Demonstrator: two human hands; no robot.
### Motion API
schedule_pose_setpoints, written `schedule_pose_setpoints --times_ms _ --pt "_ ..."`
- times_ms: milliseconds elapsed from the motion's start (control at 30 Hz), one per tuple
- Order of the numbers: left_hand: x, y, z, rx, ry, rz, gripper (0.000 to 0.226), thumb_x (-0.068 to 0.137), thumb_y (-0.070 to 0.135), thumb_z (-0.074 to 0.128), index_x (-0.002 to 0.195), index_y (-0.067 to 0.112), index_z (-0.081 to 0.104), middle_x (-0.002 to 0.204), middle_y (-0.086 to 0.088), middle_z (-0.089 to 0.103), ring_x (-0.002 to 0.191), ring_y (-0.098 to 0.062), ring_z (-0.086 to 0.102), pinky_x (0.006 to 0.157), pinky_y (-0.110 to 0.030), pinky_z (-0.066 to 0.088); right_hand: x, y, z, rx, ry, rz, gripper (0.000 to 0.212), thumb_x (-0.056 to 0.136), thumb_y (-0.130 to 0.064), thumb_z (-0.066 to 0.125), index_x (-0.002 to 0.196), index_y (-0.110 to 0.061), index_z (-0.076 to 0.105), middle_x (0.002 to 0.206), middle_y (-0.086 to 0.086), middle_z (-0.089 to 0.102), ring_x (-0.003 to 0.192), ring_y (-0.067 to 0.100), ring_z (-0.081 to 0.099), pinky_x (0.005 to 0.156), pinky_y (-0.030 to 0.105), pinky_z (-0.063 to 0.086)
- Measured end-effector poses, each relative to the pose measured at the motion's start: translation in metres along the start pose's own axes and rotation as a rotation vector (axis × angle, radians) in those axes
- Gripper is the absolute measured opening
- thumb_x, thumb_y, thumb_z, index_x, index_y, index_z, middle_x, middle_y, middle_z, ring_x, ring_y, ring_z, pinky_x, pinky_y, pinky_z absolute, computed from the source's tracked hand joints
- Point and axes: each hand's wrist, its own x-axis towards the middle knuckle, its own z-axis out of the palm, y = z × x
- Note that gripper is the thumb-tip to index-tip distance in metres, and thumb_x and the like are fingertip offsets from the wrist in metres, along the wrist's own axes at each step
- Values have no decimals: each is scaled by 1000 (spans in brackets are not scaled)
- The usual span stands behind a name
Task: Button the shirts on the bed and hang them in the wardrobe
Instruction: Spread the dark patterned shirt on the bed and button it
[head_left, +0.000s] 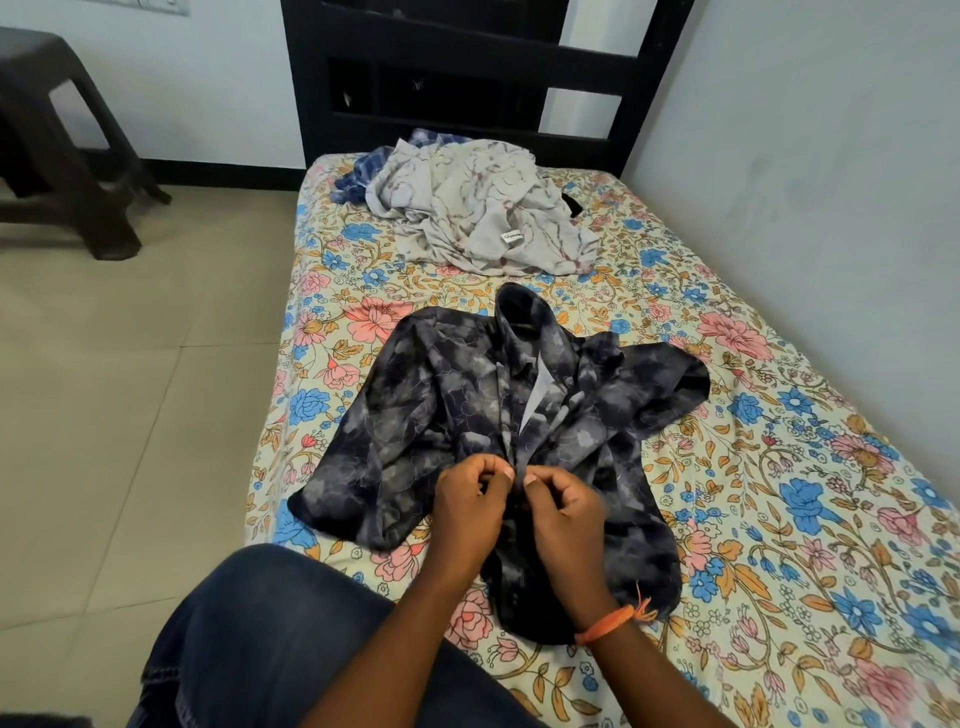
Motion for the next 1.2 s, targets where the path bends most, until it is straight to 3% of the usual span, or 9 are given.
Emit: schedule_pose_setpoints --times_ms 167,300,467,667,767,900,1033,1200 --pt "4 -2 -3 -25 -46 12 19 92 12 61 78 18 71 76 6 71 67 1 62 60 -11 46 11 -2 -8 83 -85 86 10 86 -5 71 83 -13 77 78 0 76 77 18 73 71 31 60" --pt "8 -5 -5 -66 -92 -25 19 94 11 59 81 17 72 78 5 71 72 -4 64 66 -18 50 11 -5 -9 140 -115 133 4 85 -6 74 83 -8 76 73 9 74 71 25 73 63 38 62" --pt "8 0 -7 -48 -81 -24 30 95 11 57 76 28 71 78 5 73 76 -8 68 71 -26 54 9 -2 -3 12 -59 89 6 84 -12 76 80 -16 74 70 5 72 66 24 71 60 43 62" --pt "4 3 -9 1 -68 38 8 87 23 71 83 22 78 75 9 74 73 -4 70 68 -23 57 6 -3 0 -120 -16 -33 11 84 -12 76 77 -20 72 68 -7 70 63 6 67 58 25 57" --pt "6 3 -10 27 -54 55 8 86 22 72 88 21 80 77 11 75 76 -3 71 74 -27 59 5 -3 -2 -117 -17 -47 11 84 -12 76 77 -19 72 68 -8 70 63 6 66 58 23 55" --pt "9 1 -12 47 -37 48 11 88 16 69 88 19 80 79 13 75 77 -1 70 76 -25 57 7 -1 -2 -96 -37 -11 7 83 -10 77 79 -16 74 70 -7 71 65 8 67 60 23 55" --pt "10 -2 -8 120 -43 102 16 91 16 63 83 18 76 75 12 71 70 0 64 65 -20 50 7 -3 -4 34 -73 119 4 84 -13 76 81 -13 74 72 5 72 69 23 71 60 42 62" --pt "13 -13 0 238 -49 105 18 94 23 53 80 27 64 75 14 63 83 -19 58 64 -31 45 8 -14 -6 236 -107 308 4 85 -10 74 83 -6 74 78 15 73 70 24 71 61 41 61"
